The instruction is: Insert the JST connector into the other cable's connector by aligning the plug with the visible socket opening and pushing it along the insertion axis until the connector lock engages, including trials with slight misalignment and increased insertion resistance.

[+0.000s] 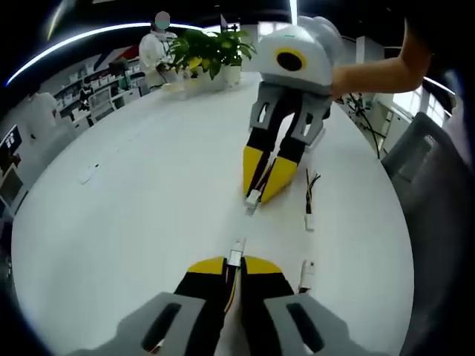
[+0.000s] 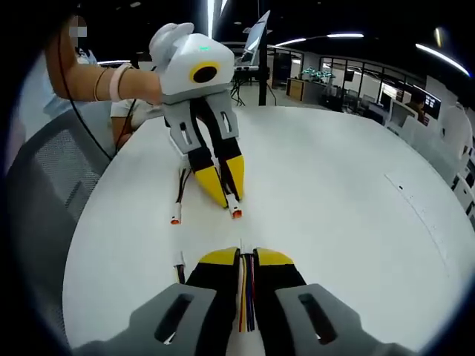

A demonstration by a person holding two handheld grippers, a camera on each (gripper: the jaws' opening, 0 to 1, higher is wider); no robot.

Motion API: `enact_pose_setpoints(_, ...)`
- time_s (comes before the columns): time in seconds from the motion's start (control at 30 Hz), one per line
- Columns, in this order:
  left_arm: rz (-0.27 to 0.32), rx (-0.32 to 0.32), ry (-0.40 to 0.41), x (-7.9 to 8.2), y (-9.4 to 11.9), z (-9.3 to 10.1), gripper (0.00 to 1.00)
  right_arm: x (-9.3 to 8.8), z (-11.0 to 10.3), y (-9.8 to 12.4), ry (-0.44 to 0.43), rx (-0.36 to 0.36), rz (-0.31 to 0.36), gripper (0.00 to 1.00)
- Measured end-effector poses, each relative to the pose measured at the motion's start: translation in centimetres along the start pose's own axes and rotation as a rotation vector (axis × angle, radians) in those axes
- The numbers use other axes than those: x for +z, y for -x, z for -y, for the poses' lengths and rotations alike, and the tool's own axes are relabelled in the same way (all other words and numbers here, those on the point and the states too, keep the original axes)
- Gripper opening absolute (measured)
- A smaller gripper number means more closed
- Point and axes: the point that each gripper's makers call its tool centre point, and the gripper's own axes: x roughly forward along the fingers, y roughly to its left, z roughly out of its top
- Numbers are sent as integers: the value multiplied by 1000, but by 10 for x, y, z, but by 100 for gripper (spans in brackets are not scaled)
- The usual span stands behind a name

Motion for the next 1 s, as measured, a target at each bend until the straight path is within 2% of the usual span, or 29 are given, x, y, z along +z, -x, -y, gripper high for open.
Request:
enact_pose_setpoints(0.37, 84, -20, -15, 22, 13, 7, 0, 22, -5, 9, 29, 31, 65, 4)
enact_pose_setpoints(0.7, 99, -27, -34, 29, 16, 8, 0, 32, -8, 8, 53, 51, 88, 3)
enact_pose_setpoints(0.9, 111, -39, -35, 32, 16, 10, 0, 32, -9, 7, 60, 54, 83, 3)
enact_pose_setpoints(1.0, 97, -34, -69, 34, 17, 12, 0, 33, -9, 7, 63, 53, 82, 3)
